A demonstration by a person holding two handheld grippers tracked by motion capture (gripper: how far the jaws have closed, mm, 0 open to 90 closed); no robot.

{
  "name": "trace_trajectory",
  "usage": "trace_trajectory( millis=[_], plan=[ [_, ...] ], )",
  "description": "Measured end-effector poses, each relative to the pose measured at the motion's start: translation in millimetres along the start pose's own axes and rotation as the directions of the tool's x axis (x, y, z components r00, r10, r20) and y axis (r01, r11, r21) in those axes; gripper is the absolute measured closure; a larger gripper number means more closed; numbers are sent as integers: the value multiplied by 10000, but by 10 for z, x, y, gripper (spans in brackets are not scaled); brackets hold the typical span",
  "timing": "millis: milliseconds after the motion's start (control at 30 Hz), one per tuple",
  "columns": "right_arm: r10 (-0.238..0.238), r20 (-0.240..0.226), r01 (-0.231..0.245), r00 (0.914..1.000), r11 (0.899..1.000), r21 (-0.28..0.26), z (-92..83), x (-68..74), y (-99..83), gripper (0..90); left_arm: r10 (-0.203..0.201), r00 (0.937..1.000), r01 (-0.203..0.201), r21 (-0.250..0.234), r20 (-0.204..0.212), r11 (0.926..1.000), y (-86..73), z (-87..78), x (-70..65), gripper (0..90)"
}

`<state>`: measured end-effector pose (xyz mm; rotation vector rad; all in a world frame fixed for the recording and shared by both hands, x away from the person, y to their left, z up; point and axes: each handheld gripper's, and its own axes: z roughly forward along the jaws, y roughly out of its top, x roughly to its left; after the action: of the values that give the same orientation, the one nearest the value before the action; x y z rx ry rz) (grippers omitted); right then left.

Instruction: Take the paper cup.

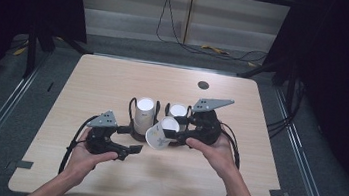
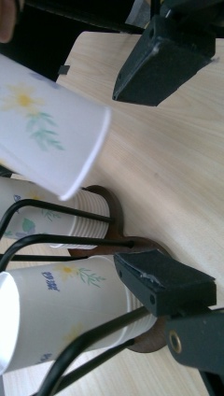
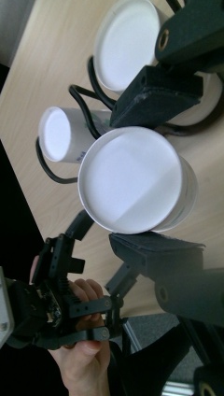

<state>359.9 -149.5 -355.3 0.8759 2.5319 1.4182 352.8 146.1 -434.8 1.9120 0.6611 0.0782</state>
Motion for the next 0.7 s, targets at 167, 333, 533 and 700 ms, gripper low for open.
trace_trajectory(
  millis=[167,333,533,700],
  plan=[
    [332,-43,-332,9994,9994,-6,47,-9,-172,388,20,10000,-20,10,87,10000,-42,33,-11,167],
    [628,-297,-631,9976,9980,-100,117,-30,-322,388,31,9993,-31,10,364,10000,-103,68,-6,157],
    [1052,-432,-1068,9935,9937,-350,183,-45,-499,388,51,9987,-57,108,512,9999,-191,82,-17,157],
    [1181,-561,-1212,9914,9911,-552,211,-37,-580,388,41,9983,-42,4,574,10000,-209,57,-18,158]
  ],
)
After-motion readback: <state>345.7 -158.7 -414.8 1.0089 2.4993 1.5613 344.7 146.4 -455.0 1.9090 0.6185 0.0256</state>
